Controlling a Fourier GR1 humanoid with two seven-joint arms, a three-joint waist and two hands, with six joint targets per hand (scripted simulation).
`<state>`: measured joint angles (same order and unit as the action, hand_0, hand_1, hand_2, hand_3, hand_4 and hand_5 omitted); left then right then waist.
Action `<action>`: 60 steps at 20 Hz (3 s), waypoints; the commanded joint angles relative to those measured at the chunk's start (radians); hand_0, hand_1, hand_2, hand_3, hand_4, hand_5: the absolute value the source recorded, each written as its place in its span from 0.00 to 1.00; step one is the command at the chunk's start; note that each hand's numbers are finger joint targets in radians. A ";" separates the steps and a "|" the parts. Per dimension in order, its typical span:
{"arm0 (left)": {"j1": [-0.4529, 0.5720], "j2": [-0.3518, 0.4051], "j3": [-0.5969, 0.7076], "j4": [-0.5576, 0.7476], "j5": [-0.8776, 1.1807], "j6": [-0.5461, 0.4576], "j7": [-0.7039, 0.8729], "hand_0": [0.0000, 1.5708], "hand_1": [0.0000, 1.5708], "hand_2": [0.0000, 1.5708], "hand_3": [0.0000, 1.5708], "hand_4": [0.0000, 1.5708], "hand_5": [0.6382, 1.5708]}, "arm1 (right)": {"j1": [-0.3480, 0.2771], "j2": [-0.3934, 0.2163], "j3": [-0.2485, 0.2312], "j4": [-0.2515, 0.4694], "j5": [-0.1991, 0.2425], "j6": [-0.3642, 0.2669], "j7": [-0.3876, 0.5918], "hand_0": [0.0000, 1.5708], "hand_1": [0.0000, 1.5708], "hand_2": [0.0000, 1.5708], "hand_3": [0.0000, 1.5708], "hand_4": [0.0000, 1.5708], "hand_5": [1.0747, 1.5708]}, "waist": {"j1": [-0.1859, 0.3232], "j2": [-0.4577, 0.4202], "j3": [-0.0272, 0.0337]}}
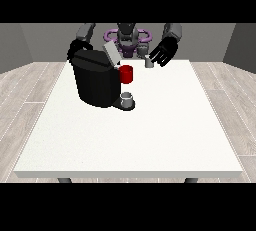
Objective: Insert the coffee pod into the coffee machine and close the lid
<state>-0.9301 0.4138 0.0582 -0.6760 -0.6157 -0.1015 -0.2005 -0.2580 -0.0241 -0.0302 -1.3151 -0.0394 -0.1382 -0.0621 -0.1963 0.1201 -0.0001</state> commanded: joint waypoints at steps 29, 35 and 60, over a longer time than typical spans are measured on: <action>-0.221 0.018 0.051 0.031 -0.026 -0.019 0.059 0.78 0.78 0.82 0.77 0.33 1.00 | -0.079 -0.021 -0.031 -0.059 -0.003 -0.013 -0.002 0.00 0.00 0.00 0.00 0.32 1.00 | -0.078 0.147 0.0004; -0.244 0.016 0.057 0.045 -0.028 -0.046 0.089 0.75 0.75 0.80 0.76 0.32 1.00 | -0.036 -0.029 -0.020 -0.063 0.005 0.001 -0.009 0.00 0.00 0.00 0.00 0.34 1.00 | -0.100 0.118 0.0003; -0.250 0.016 0.048 0.056 -0.070 -0.052 0.081 0.72 0.72 0.74 0.64 0.29 1.00 | -0.082 -0.048 -0.054 -0.043 -0.009 -0.009 -0.012 0.00 0.00 0.00 0.00 0.26 1.00 | -0.084 0.153 0.0005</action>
<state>-1.1779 0.4319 0.1202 -0.6136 -0.6691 -0.1508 -0.1246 -0.3399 -0.0417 -0.0564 -1.3805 -0.0316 -0.1741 -0.0527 -0.2857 0.2775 0.0012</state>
